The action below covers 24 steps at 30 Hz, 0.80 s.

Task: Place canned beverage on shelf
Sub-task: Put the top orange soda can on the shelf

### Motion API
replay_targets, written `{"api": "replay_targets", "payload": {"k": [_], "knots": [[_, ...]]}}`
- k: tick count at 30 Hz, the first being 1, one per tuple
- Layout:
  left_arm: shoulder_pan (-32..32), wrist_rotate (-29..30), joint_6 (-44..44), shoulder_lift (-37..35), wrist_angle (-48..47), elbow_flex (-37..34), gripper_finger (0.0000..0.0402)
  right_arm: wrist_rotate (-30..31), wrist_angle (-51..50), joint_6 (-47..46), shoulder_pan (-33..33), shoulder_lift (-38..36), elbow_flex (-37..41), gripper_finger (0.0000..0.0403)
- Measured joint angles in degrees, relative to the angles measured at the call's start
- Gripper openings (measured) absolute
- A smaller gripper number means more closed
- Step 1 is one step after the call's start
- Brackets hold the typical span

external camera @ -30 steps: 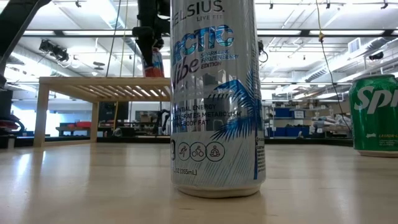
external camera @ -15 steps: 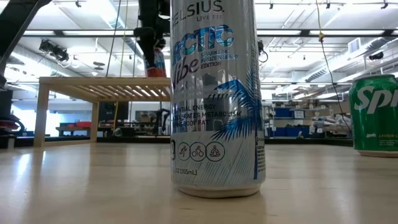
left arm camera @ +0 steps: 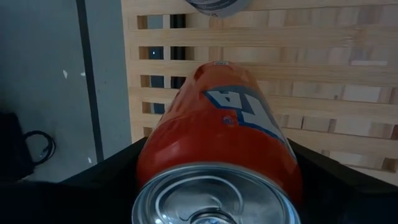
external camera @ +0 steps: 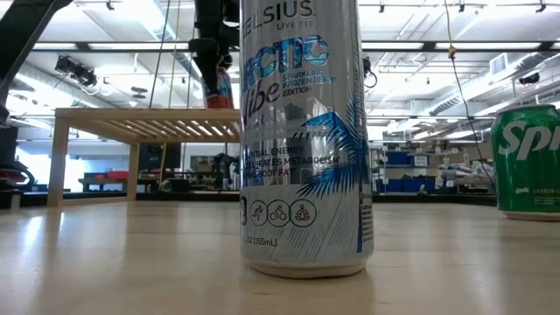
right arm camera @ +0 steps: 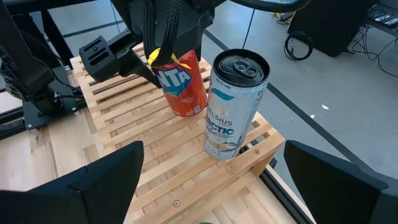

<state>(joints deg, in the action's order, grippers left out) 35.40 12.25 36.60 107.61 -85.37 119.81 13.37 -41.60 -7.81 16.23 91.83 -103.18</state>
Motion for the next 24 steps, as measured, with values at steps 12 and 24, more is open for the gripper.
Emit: {"api": "replay_targets", "payload": {"k": [12,24], "knots": [[0.00,0.00,0.02,0.00,-0.02,0.00,0.0319,-0.02,0.00,0.00,0.00,0.00,0.00,0.0398],[0.05,-0.58,0.57,0.00,-0.06,0.00,0.0319,-0.02,-0.02,0.01,0.00,0.00,0.00,0.0398]]}}
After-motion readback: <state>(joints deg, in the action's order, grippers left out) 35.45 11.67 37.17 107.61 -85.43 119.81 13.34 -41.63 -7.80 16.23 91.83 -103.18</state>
